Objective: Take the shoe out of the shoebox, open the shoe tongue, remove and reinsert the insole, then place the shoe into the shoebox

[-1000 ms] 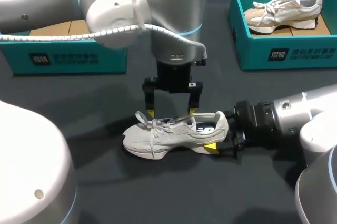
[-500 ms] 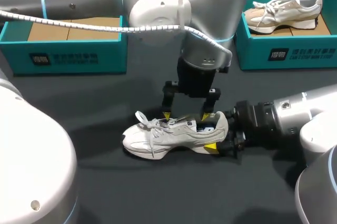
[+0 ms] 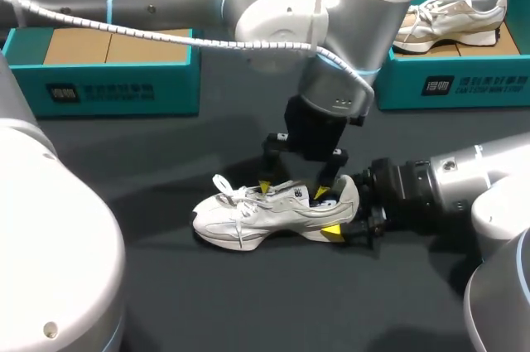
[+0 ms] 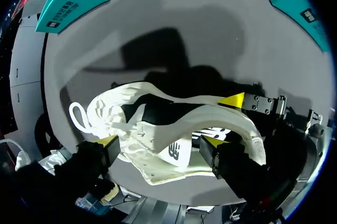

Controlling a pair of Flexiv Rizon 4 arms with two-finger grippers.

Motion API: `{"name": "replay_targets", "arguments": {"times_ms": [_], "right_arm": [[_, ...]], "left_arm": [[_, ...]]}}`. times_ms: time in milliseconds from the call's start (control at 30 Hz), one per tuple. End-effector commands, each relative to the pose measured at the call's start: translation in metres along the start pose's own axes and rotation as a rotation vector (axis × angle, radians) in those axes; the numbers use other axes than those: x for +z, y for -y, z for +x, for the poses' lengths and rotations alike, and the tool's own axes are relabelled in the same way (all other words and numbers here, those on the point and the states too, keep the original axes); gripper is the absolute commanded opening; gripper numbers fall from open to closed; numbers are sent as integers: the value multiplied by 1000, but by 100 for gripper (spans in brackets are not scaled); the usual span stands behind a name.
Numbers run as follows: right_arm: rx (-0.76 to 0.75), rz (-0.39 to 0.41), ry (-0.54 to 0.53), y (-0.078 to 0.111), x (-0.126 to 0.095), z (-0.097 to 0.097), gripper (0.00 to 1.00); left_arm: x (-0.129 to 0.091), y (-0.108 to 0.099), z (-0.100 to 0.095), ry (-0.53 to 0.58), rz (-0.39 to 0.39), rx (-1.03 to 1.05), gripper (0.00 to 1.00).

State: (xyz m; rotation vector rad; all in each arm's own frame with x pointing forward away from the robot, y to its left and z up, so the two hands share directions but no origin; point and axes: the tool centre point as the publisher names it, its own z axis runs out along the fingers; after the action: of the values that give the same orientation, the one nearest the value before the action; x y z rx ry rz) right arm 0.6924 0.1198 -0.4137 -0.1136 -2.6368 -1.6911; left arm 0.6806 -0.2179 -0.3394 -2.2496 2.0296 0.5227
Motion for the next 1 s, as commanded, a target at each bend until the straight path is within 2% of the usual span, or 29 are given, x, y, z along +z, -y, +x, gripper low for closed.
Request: {"name": "replay_targets", "arguments": {"times_ms": [33, 333, 567, 667, 767, 867, 933, 1000], "right_arm": [[-1, 4, 1, 0, 0, 1, 0], [-1, 4, 1, 0, 0, 1, 0], [-1, 4, 1, 0, 0, 1, 0], [-1, 4, 1, 0, 0, 1, 0], [-1, 4, 1, 0, 0, 1, 0], [-1, 4, 1, 0, 0, 1, 0], [-1, 4, 1, 0, 0, 1, 0], [-1, 4, 1, 0, 0, 1, 0]], "left_arm": [[2, -8, 9, 155, 13, -77, 100], [9, -10, -3, 267, 27, -90, 100], [8, -12, -13, 293, 12, -87, 98], [6, -13, -17, 301, 2, -77, 92], [3, -14, -21, 292, -2, -68, 75], [-1, -15, -25, 278, -2, -65, 71], [-2, -16, -27, 273, -4, -63, 60], [-3, -16, -28, 264, -11, -56, 55]]}}
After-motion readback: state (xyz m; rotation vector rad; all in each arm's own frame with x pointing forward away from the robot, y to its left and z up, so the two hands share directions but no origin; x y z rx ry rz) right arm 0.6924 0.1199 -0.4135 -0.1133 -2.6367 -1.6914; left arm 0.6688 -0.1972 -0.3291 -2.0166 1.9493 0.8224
